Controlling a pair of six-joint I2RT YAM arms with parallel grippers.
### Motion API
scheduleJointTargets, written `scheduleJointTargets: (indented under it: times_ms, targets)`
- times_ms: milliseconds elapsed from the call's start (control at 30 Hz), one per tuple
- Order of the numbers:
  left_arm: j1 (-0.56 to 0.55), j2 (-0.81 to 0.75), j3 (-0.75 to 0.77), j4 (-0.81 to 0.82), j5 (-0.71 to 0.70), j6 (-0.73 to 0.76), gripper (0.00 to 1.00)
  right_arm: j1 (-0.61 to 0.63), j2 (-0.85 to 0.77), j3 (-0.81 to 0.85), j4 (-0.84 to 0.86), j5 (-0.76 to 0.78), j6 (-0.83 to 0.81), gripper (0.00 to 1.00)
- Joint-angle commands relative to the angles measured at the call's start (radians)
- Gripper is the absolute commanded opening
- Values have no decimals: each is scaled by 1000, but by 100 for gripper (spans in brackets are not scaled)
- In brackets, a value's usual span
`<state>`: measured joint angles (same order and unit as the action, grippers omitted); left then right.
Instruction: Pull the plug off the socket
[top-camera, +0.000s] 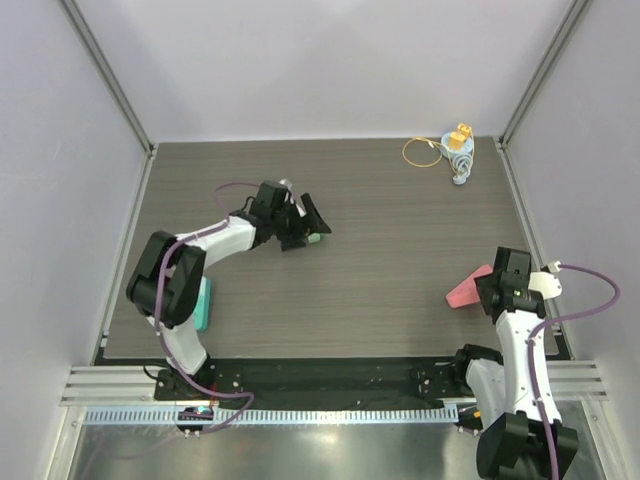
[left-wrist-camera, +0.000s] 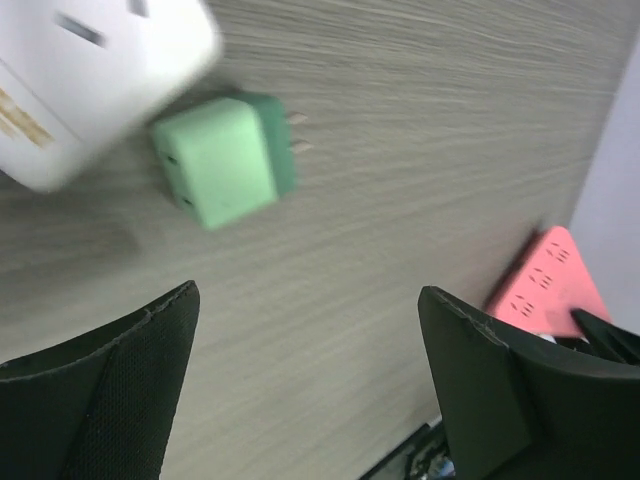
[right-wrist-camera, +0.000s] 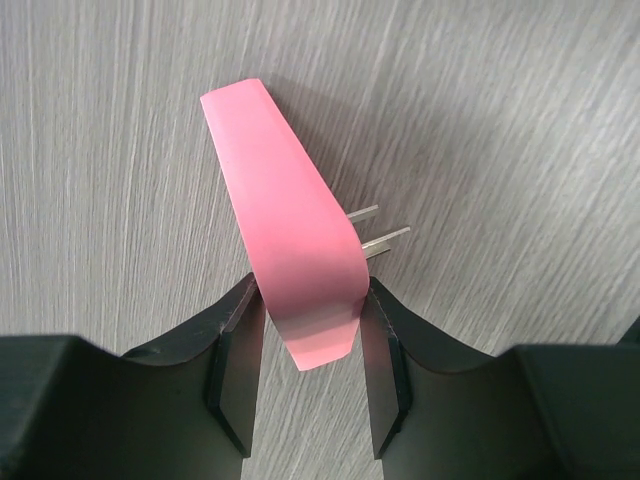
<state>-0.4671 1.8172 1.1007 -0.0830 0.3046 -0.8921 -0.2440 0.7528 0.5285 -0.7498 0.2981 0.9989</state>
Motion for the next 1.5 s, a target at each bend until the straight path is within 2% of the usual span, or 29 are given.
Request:
scheduleJointTargets:
  times_ms: [0,200,300,433,467,500,567,600,667,700,967,1100,1267,1300,1400,1467]
  targets:
    - [-48,-145,-22,28,19,-30,91,-64,26,25,-95,53,-5,12]
    - [-160,-326,-67,34,7,-36,91,-210,86,42,-100,-14,-63,13]
    - [-189,-393,-105,48,11,-51,91,-224,94,39,-95,-5,-57,20]
    - [-192,-481,-148,52,24,-51,91,-224,77,38,-97,-5,-60,37]
    - [-192,-496,-162,48,24,-50,91,-224,66,36,-98,-5,-59,39]
    - [-192,-512,-170,48,24,-50,91,-224,40,36,-105,-4,-59,46]
    - [-194,-555,-189,42,25,-50,91,-224,13,41,-121,6,-55,49]
    - [-194,-568,-194,34,22,-51,91,-224,2,42,-129,10,-59,61]
    - [-194,-596,-203,23,16,-48,91,-224,13,50,-137,9,-66,64]
    - [-193,-601,-208,8,14,-42,91,-224,20,54,-137,7,-71,81]
    - [-194,-720,-219,-76,-1,-25,90,-221,19,220,-229,104,-124,84]
    - [-194,-801,-239,-121,-18,-21,91,-193,23,306,-217,87,-160,86]
    - [-194,-868,-298,-135,-2,-2,90,-94,83,340,-7,3,-299,88]
    - [-193,-893,-311,-133,-7,-1,90,-78,142,344,27,-11,-337,89]
    - [-194,-918,-358,-132,-21,1,91,-51,274,338,214,-156,-355,91]
    - [-194,-921,-375,-133,-18,2,91,-34,348,312,404,-215,-335,91]
